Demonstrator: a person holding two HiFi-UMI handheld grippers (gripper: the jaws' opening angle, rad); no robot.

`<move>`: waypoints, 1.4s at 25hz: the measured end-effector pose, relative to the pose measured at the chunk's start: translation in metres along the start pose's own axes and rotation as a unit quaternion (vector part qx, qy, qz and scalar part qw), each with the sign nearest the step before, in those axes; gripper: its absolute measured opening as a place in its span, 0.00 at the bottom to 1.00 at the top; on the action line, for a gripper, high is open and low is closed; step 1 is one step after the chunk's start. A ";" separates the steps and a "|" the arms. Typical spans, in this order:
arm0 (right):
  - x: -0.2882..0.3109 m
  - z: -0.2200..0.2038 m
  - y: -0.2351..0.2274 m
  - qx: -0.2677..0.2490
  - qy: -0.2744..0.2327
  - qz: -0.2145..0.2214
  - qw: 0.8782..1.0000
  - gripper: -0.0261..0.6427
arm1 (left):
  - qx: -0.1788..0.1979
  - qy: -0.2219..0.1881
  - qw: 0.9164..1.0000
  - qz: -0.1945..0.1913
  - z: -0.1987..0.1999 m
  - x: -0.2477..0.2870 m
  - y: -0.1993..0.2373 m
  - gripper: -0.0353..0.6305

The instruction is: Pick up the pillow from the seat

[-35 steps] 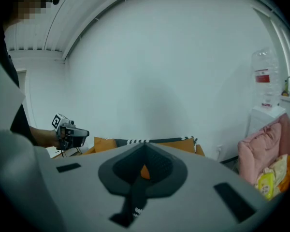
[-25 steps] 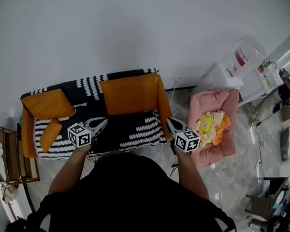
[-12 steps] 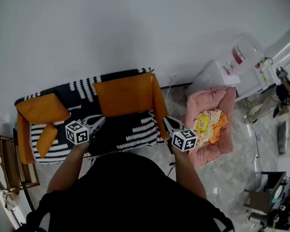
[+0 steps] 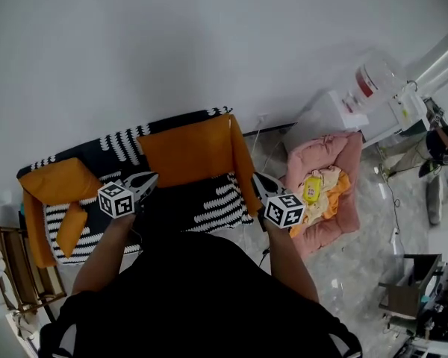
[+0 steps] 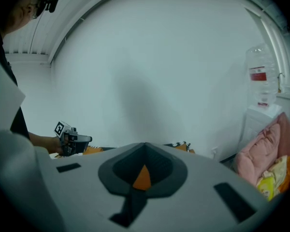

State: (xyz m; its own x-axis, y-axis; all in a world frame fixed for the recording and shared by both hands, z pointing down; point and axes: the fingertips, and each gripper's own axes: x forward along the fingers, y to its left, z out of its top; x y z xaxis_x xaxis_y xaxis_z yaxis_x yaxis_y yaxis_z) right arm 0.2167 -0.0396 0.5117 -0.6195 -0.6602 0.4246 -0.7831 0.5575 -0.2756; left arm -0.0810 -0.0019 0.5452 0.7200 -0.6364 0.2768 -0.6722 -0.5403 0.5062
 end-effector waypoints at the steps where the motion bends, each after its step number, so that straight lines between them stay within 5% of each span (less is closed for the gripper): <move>1: 0.004 0.002 -0.002 0.000 0.001 -0.002 1.000 0.04 | 0.000 0.002 1.000 -0.001 0.003 0.003 0.005 0.06; 24: 0.102 0.031 -0.010 0.014 0.031 -0.035 0.999 0.04 | -0.016 0.025 0.999 -0.012 0.039 0.034 0.119 0.06; 35: 0.126 0.025 -0.017 0.019 0.050 -0.049 0.997 0.04 | -0.031 0.013 0.999 0.015 0.033 0.019 0.153 0.06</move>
State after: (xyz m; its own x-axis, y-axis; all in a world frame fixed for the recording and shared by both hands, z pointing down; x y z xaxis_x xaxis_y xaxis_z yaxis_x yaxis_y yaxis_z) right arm 0.1505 -0.1443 0.5482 -0.5335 -0.6560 0.5339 -0.8419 0.4722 -0.2611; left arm -0.1762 -0.1147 0.6008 0.7050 -0.6363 0.3132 -0.6815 -0.4854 0.5477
